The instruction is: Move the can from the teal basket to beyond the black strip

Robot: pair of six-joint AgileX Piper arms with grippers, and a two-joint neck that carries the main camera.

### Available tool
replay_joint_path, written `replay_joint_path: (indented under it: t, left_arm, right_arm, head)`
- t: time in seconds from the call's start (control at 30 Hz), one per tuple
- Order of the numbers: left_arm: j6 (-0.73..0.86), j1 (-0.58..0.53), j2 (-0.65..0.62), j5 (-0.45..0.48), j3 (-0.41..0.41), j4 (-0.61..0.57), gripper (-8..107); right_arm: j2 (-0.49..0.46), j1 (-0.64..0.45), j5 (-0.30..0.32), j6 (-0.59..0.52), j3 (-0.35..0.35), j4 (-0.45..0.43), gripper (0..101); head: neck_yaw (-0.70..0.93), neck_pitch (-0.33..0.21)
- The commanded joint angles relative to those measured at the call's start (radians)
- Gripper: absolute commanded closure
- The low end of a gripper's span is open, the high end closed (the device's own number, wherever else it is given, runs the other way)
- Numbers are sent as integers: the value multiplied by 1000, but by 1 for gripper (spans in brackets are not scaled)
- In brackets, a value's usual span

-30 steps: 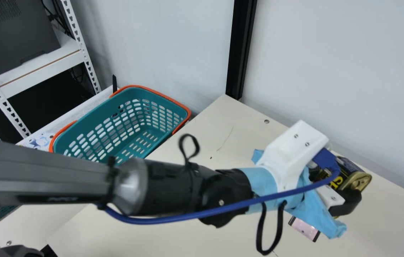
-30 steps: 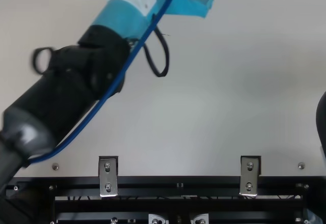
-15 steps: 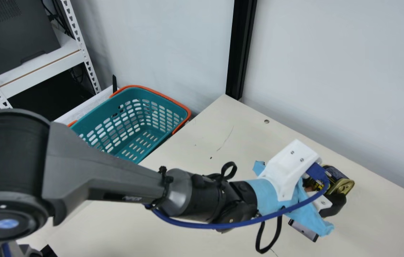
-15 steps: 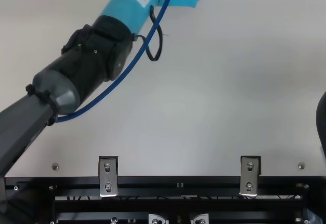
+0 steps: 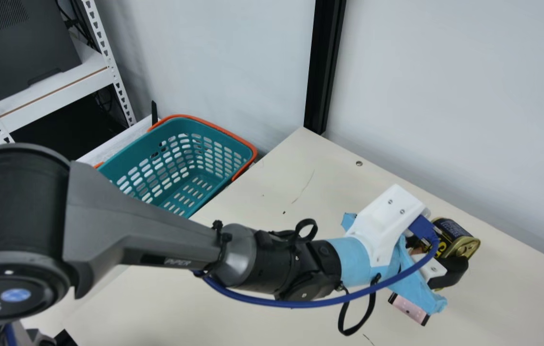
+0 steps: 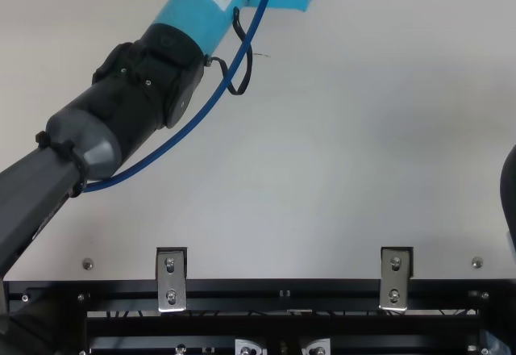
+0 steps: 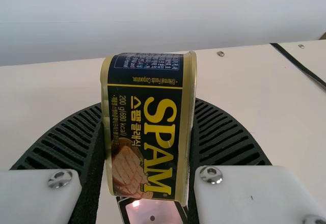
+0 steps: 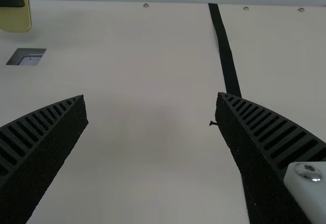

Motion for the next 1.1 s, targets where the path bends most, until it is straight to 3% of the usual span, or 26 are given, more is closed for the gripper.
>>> replay_joint_path:
  t: [0.0, 0.43, 1.07]
  left_arm:
    - [0, 0, 0, 0, 0, 0, 89]
    - [0, 0, 0, 0, 0, 0, 89]
    - [0, 0, 0, 0, 0, 0, 89]
  right_arm:
    - [0, 0, 0, 0, 0, 0, 0]
    - [0, 0, 0, 0, 0, 0, 0]
    - [0, 0, 0, 0, 0, 0, 0]
  head:
    - [-32, -54]
    - [-401, -55]
    - [-684, -45]
